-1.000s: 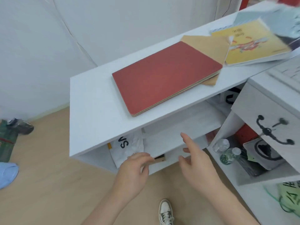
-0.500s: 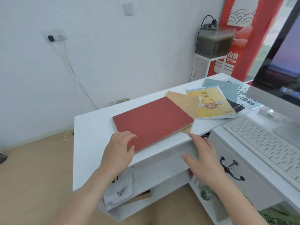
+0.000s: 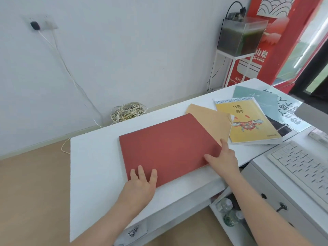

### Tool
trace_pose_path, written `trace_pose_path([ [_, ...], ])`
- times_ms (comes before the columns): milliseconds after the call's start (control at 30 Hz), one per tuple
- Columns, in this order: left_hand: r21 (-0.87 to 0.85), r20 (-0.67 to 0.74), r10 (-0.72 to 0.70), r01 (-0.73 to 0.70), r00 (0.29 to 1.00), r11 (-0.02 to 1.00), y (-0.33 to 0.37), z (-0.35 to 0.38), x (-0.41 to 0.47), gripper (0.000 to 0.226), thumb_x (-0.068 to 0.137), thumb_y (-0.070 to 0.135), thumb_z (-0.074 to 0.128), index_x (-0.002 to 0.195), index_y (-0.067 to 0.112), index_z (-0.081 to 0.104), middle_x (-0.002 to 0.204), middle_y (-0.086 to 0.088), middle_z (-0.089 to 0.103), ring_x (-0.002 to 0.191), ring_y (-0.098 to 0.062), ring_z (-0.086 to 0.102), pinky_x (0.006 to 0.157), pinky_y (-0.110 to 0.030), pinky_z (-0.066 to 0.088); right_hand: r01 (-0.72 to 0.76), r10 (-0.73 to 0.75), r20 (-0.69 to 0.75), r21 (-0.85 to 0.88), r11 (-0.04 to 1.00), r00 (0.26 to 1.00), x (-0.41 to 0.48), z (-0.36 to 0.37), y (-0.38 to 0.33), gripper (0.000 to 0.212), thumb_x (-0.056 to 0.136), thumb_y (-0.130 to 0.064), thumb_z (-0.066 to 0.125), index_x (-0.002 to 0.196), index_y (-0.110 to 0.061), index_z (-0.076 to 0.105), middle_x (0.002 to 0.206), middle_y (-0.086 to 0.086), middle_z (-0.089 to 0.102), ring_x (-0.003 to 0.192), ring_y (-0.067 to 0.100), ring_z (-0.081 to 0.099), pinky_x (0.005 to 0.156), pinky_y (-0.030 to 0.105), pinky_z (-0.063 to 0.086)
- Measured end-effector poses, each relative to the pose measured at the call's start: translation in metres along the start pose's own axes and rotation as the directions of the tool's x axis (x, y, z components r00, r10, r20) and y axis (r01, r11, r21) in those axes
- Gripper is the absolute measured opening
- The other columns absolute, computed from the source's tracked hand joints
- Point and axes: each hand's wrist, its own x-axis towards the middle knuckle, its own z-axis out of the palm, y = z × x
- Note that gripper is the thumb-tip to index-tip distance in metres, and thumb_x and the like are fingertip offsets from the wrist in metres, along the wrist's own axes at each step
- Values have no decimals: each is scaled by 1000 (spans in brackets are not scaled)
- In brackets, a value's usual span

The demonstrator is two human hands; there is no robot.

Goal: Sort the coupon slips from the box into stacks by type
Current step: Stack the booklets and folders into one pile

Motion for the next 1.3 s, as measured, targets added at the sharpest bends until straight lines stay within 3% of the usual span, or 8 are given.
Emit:
trace_pose_path([
  [133,157,-269,103,-62,958,986,-31,-12,-10,52,67,4,57,119,1,48,92,-35,66,67,-48,66,31,-37,44,-128,99,81,591,797,992,4,-5,-10,39,87,-23,67,123,-16,56,110,-2,62,99,20,60,86,37,50],
  [267,87,-554,86,-45,828,995,-68,-67,-12,36,73,7,56,109,8,52,66,-5,58,47,-22,55,34,-22,32,88,-42,-81,720,688,996,24,-31,-61,16,90,-33,63,83,-19,68,78,-3,60,79,17,54,75,30,44],
  [400,-277,-591,-269,123,760,953,-79,-146,-21,22,99,27,37,102,17,57,60,6,56,47,-20,52,42,-27,37,264,-356,-31,733,627,934,49,-55,-125,42,93,-40,57,134,-29,53,111,-15,64,101,4,61,86,30,49],
  [633,-937,245,-836,341,491,-74,-58,-45,-41,37,100,16,37,64,6,43,58,-5,36,50,-20,38,45,-30,35,671,-565,606,67,738,561,9,41,-108,71,95,-54,44,152,-37,7,160,4,17,147,24,16,118,38,18],
  [800,-876,434,-855,357,284,-325,-6,12,-53,34,100,13,35,66,6,40,58,-6,33,50,-20,35,44,-30,36,806,-478,706,-227,546,522,-30,80,-67,85,88,-63,47,152,-38,-4,161,7,-8,145,40,-13,117,55,8],
  [1067,-821,326,-938,526,115,-221,-24,19,-52,19,93,11,34,93,15,53,67,1,53,63,-25,49,56,-31,33,930,-514,811,-98,354,281,-44,95,-59,110,68,-63,65,152,-35,-1,157,-2,-26,139,20,-36,109,69,-2],
  [1200,-626,166,-932,765,321,152,-39,21,-68,26,93,19,41,116,20,55,84,-3,67,79,-26,57,60,-34,41,955,-545,811,-54,292,212,-30,107,-77,98,70,-52,63,151,-36,10,160,-5,-15,143,11,-28,111,66,-7],
  [1300,-593,147,-882,753,448,284,-42,32,-73,42,90,34,50,129,19,49,111,-5,59,103,-26,51,80,-38,48,888,-534,811,40,457,239,-19,97,-87,90,72,-60,68,148,-43,23,160,-15,-6,142,-1,-22,118,54,-7],
])
